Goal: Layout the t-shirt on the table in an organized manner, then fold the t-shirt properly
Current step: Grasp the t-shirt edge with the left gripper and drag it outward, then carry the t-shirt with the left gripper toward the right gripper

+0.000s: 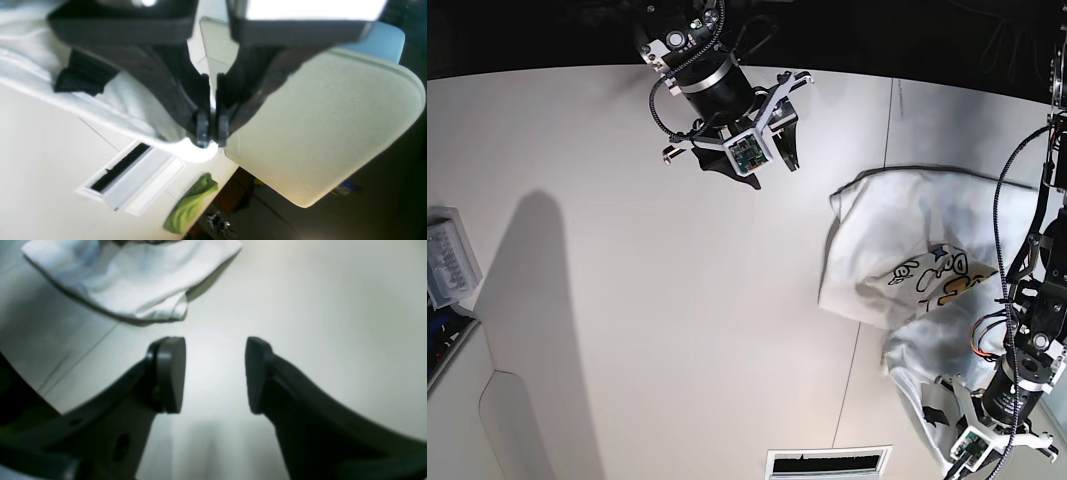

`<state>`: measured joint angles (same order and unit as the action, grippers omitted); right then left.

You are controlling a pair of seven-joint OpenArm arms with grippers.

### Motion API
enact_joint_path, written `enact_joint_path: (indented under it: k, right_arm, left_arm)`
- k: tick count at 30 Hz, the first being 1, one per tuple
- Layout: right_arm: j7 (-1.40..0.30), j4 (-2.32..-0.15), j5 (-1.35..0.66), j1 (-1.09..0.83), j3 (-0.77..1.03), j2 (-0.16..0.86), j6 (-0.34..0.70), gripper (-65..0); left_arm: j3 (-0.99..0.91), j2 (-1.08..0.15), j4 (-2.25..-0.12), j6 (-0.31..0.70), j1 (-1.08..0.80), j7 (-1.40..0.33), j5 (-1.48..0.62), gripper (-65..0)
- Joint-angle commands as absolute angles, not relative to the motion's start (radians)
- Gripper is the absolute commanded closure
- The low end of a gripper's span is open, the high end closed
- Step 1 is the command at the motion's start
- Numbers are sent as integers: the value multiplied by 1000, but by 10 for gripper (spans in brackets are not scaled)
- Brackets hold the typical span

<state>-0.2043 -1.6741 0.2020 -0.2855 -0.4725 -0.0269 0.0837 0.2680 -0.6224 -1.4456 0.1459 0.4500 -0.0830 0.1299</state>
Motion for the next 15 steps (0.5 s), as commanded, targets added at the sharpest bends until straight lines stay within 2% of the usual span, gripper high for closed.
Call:
enact_joint_path:
  k: [1,7,15]
  right_arm:
    - [-180,-1668,206,-273,-477,-46,83,-291]
    - [-175,-1556,206,-185,-478,-116,91,-291]
    - [-129,-1455,202,-20,-483,-149,132,-291]
  left_arm:
    - [257,-640,-1462,128,490,-71,122,0]
    - [257,-640,-1462,134,527,-72,86,0]
    - [257,-640,-1462,151,610,-118,38,0]
